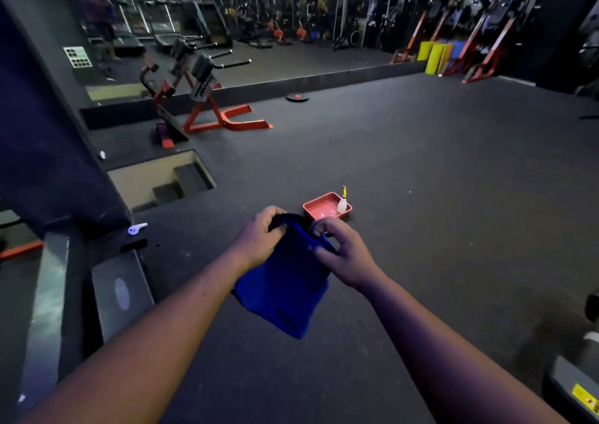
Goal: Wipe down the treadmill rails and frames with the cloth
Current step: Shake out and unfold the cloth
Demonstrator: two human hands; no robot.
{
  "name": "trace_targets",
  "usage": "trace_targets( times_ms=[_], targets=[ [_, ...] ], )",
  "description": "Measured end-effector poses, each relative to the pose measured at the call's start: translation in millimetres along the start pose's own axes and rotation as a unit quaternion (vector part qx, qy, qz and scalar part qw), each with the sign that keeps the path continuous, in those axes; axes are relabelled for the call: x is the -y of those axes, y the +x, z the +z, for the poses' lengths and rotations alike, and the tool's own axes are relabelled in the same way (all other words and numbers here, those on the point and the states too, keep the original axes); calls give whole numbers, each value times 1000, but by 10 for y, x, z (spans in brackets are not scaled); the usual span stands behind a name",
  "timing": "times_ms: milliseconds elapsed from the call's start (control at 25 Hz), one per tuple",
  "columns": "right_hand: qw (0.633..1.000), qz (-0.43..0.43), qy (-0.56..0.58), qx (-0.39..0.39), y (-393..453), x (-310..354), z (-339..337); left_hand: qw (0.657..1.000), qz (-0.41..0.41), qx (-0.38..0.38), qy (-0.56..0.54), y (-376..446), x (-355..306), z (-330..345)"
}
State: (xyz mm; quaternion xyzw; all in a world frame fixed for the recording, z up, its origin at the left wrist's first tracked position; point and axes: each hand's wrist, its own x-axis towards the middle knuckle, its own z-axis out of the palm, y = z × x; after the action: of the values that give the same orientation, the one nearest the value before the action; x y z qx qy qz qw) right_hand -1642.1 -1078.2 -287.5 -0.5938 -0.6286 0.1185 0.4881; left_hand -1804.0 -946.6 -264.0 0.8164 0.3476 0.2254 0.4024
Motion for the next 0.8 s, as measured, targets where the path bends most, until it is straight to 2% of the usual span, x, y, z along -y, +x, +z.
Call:
trace_targets(
  times_ms=[40,80,120,200,240,360,480,600,640,720,800],
  targets=[
    [999,18,18,25,138,-28,-26,1000,11,4,9,166,56,-47],
    [998,36,-11,58,302,-120,-60,1000,23,7,15,351,126,-107],
    [990,42,-102,85,504,-256,-101,999,30,13,20,570,222,-175],
    [932,27,-344,110,894,-516,-198,998,33,47,22,1012,423,-296],
    [898,8,-428,98,1099,-646,-218,997,32,67,23,1258,528,-340],
    [842,-50,-536,25,1600,-895,-217,995,36,89,27,1928,678,-429],
    [808,-11,-589,-7,2157,-1124,-311,994,52,95,25,2654,738,-571],
    [807,75,-586,22,2677,-1436,-607,994,45,94,19,3307,780,-612],
    [821,99,-561,40,2845,-1563,-710,995,42,86,6,3528,767,-595],
    [898,159,-408,41,3161,-1754,-849,995,13,69,-71,3906,716,-538],
    [956,199,-210,-49,3526,-2034,-969,982,-21,67,-177,4332,629,-391]
  ],
)
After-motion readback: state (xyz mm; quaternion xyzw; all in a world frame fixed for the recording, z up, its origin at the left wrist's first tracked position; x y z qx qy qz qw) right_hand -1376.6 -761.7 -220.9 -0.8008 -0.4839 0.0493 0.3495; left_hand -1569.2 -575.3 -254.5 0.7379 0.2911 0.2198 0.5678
